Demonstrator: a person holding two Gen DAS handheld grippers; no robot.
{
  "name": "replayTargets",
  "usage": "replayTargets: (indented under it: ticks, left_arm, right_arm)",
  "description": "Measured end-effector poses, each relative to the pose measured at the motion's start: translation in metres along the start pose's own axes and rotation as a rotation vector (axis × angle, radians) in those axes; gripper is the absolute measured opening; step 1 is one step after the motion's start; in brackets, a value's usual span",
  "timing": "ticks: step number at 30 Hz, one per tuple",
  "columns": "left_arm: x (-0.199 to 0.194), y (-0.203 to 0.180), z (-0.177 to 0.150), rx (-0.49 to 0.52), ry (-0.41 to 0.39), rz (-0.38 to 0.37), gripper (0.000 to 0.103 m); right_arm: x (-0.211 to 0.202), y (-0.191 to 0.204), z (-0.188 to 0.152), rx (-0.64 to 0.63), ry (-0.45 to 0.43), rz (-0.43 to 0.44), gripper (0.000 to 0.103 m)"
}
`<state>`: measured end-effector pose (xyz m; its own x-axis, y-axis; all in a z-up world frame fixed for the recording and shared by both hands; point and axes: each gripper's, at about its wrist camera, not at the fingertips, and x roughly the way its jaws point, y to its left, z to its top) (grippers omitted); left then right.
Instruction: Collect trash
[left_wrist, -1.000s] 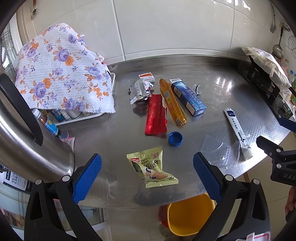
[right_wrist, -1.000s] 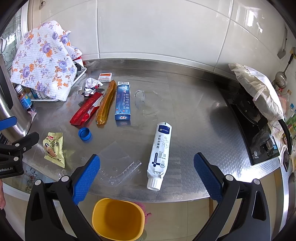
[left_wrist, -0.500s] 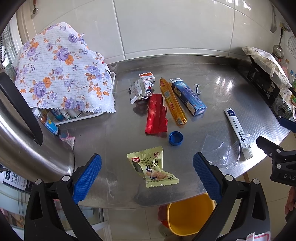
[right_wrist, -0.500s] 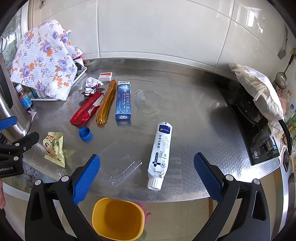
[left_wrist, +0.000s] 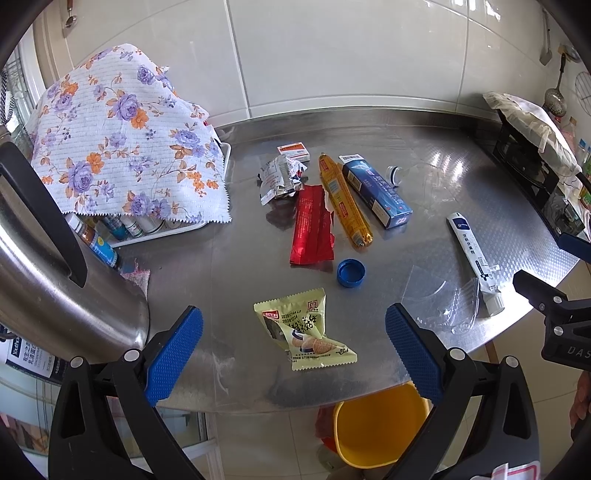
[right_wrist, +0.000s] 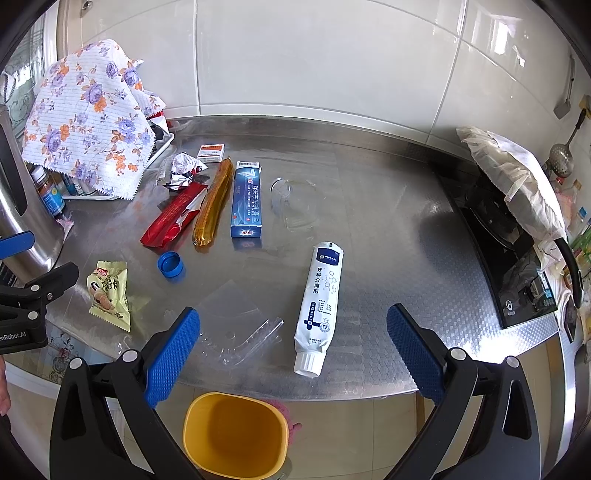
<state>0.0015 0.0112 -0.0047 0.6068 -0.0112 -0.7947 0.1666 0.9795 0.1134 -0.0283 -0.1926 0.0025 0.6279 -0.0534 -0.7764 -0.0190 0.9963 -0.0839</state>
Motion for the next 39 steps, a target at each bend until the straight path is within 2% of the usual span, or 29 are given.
replayTargets:
  ticks: [27, 39]
  left_arm:
    - [-0.001, 0.005, -0.001, -0.008, 0.009, 0.001, 0.098]
    - [0.016, 0.021, -0.014, -0.057, 0.057, -0.013, 0.098]
  right_arm:
    - [-0.002, 0.000, 0.001, -0.004, 0.002, -0.002, 0.100]
    - [0.011, -0.004, -0.009, 0.012, 0.034, 0.012, 0.100]
